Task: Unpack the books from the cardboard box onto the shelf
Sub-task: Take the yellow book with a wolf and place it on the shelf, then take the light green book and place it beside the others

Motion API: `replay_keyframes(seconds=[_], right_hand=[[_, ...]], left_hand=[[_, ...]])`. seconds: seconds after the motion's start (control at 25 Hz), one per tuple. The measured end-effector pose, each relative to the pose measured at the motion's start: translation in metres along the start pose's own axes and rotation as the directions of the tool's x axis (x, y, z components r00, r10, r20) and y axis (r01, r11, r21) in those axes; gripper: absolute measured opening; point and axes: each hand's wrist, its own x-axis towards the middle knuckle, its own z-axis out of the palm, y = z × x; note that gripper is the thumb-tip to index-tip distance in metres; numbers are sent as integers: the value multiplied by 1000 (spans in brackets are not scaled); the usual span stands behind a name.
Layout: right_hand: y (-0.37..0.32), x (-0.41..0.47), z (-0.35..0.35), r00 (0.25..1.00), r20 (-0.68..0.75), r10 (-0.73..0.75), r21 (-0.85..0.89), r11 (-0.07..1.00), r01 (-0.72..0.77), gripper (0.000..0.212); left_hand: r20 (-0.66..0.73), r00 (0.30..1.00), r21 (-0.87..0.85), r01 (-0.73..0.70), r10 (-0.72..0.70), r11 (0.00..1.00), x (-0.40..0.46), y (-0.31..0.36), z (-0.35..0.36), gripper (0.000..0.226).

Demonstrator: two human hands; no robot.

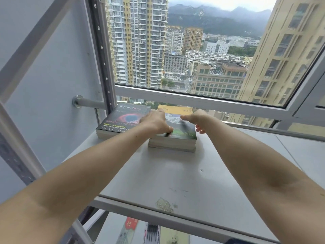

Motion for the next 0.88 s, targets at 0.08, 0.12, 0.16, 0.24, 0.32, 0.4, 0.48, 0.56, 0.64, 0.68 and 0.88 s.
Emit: replay_keyframes(seconds=[0.08, 0.12, 0.16, 0.24, 0.32, 0.4, 0.48, 0.56, 0.64, 0.68, 0.88], right_hand=[[20, -4, -7, 996, -41, -83, -24, 996, 82, 55], [30, -8, -12, 990, -46, -136, -37, 990, 134, 53], [39, -13, -19, 980, -52, -190, -50, 981, 188, 52], [59, -28, -35, 953, -86, -290, -142, 950, 277, 53], [79, -50, -50, 926, -87, -367, -364, 877, 313, 65], [105, -77, -64, 936, -76, -344, -560, 791, 245, 72], [137, -107, -78, 962, -114, -246, -656, 746, 113, 74], [172, -142, -89, 974, -171, -147, -689, 724, -12, 72], [210, -182, -98, 971, -233, -45, -688, 713, -132, 71], [228, -205, -102, 964, -264, 12, -675, 712, -194, 72], [329, -341, -121, 872, -408, 269, -564, 677, -473, 72]], left_hand=[[-34, 994, 30, -107, 108, 994, 2, 2, -2, 74], [-33, 986, -3, -164, 163, 987, 3, 3, -3, 77], [-22, 976, -56, -217, 216, 975, 4, 7, -3, 79], [21, 949, -134, -310, 315, 941, 3, 21, -5, 80], [78, 907, -86, -407, 414, 909, 4, 41, -3, 76], [162, 847, 7, -514, 507, 858, 1, 69, 2, 72], [236, 768, 77, -626, 596, 776, -8, 105, 11, 72], [284, 672, 112, -732, 684, 672, -24, 142, 24, 72], [343, 550, 85, -825, 761, 559, -49, 180, 42, 73], [367, 481, 61, -866, 796, 496, -63, 198, 52, 74], [429, 110, -105, -980, 897, 170, -170, 297, 100, 73]])
